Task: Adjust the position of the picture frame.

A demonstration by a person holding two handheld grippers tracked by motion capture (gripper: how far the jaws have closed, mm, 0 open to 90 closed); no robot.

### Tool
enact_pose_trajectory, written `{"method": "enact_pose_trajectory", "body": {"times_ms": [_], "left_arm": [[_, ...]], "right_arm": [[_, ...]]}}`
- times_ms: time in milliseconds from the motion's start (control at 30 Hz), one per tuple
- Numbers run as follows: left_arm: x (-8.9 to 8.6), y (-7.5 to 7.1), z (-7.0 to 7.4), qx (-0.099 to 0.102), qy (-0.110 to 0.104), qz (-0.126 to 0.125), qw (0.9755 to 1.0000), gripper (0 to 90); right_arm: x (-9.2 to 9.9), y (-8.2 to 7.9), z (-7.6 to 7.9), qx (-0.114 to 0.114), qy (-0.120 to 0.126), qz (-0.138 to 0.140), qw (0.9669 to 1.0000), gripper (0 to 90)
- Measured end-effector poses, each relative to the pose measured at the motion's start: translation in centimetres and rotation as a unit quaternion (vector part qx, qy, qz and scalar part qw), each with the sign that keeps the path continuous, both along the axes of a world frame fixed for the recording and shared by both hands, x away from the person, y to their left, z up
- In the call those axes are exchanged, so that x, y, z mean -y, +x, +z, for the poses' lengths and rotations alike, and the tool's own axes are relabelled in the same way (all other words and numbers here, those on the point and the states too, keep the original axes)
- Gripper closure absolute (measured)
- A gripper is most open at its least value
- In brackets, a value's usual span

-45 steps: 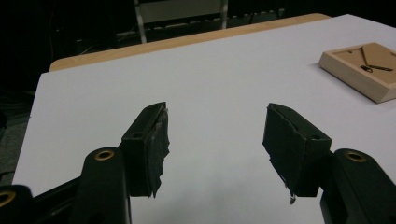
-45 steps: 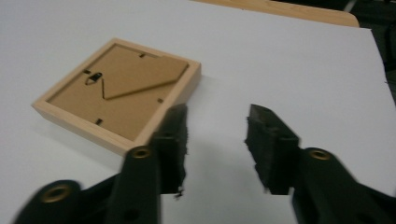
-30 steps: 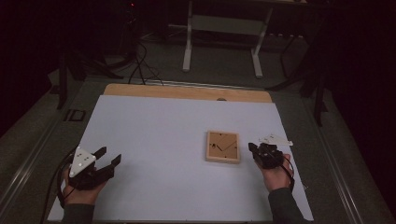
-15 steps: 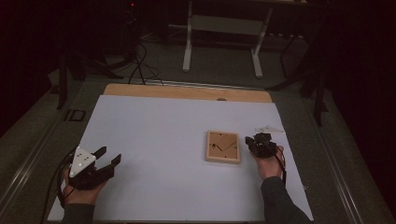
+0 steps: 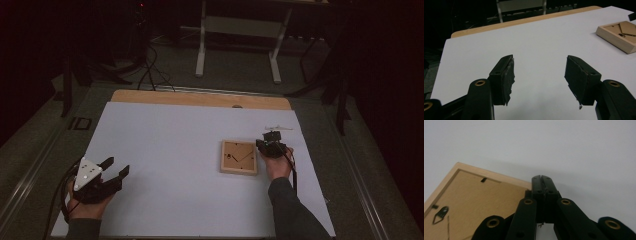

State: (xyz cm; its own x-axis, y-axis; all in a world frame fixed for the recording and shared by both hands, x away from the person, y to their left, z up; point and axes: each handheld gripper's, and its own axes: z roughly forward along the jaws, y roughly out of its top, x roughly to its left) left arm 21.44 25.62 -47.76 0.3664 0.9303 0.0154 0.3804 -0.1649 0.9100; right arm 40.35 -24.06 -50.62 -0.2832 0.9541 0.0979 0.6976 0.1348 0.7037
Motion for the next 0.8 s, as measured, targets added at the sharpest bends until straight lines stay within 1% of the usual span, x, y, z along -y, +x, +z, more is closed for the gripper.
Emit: {"method": "enact_pose_trajectory", "body": {"times_ms": [67, 167, 233, 400, 467, 633, 800], "left_arm": [[0.0, 0.0, 0.0, 0.000, 0.000, 0.001, 1.0000, 40.6], [-0.1, 0.0, 0.0, 0.001, -0.001, 0.002, 1.0000, 40.6], [-0.1, -0.1, 0.1, 0.002, -0.002, 0.002, 1.0000, 40.6], [-0.2, -0.1, 0.1, 0.002, -0.002, 0.004, 1.0000, 40.6], [-0.2, -0.1, 0.1, 0.002, -0.003, 0.004, 1.0000, 40.6], [-0.2, -0.1, 0.1, 0.003, -0.002, 0.004, 1.0000, 40.6], [-0.2, -0.1, 0.1, 0.003, -0.002, 0.005, 1.0000, 40.6]], "right_arm": [[-0.1, 0.3, -0.2, -0.003, 0.001, -0.007, 1.0000, 89.7], [-0.3, 0.6, -0.3, -0.005, -0.007, -0.011, 0.9999, 89.8], [-0.2, 0.8, -0.4, -0.008, -0.007, -0.016, 0.9998, 89.8], [-0.2, 1.2, -0.6, -0.020, -0.003, -0.021, 0.9996, 89.8], [-0.3, 1.3, -0.6, -0.023, 0.003, -0.023, 0.9995, 89.9], [-1.2, 1.4, -0.6, -0.030, -0.001, -0.007, 0.9995, 89.8], [-3.4, 1.5, -0.5, -0.033, -0.008, 0.022, 0.9992, 89.8]]}}
